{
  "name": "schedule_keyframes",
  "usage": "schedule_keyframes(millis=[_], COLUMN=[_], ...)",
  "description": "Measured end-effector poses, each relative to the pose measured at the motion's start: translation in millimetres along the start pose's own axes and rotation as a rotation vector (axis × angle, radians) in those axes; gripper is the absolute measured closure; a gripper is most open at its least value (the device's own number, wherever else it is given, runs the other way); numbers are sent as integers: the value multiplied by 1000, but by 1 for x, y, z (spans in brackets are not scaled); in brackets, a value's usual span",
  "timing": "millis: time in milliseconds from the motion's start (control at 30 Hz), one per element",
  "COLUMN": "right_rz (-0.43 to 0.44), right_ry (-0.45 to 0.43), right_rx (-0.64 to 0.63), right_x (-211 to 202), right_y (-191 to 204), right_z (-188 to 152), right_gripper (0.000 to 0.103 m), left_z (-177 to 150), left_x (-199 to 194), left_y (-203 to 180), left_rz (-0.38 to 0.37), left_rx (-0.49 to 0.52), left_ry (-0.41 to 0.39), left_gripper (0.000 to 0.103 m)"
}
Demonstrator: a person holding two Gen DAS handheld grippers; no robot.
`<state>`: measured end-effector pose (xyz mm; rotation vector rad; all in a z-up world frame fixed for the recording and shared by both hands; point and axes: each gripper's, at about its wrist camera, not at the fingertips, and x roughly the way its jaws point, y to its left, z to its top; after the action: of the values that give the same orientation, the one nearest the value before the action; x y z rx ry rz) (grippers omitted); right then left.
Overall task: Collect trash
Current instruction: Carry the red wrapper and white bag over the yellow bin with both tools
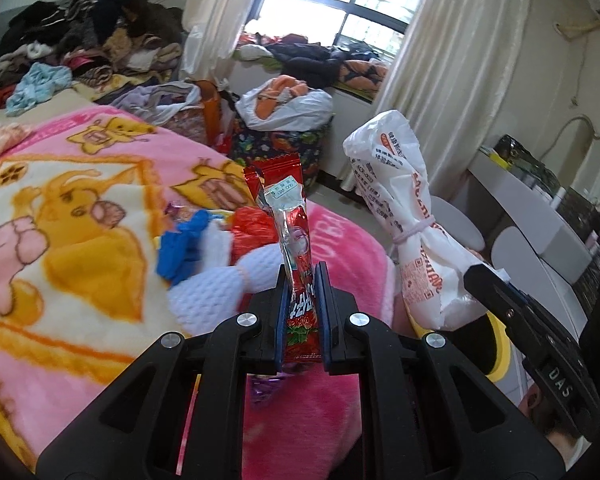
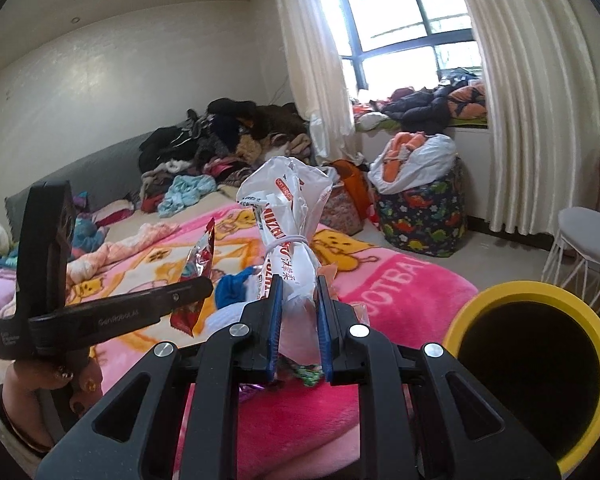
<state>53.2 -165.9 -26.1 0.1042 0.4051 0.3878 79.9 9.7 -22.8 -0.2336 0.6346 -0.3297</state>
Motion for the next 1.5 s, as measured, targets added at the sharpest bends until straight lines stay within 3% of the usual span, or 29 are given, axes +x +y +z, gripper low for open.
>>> schedule_keyframes(millis=[867,1100,1500], right_rz=[-253,-344,-426], right_ry=[-49,-33,7], right_rx=[264,337,438], right_x=[-57,-69,-74], right_y=[-98,-128,-159], right_z=[-12,-22,-42], right_gripper=[87,87,87], left_z=[-9,-14,-26], left_x=[45,65,97], left_y=[-115,-144,-181], left_rz=[-181,-221,-267], left_rx=[193,234,303], left_ry=[64,101,159], left_gripper=[95,95,95])
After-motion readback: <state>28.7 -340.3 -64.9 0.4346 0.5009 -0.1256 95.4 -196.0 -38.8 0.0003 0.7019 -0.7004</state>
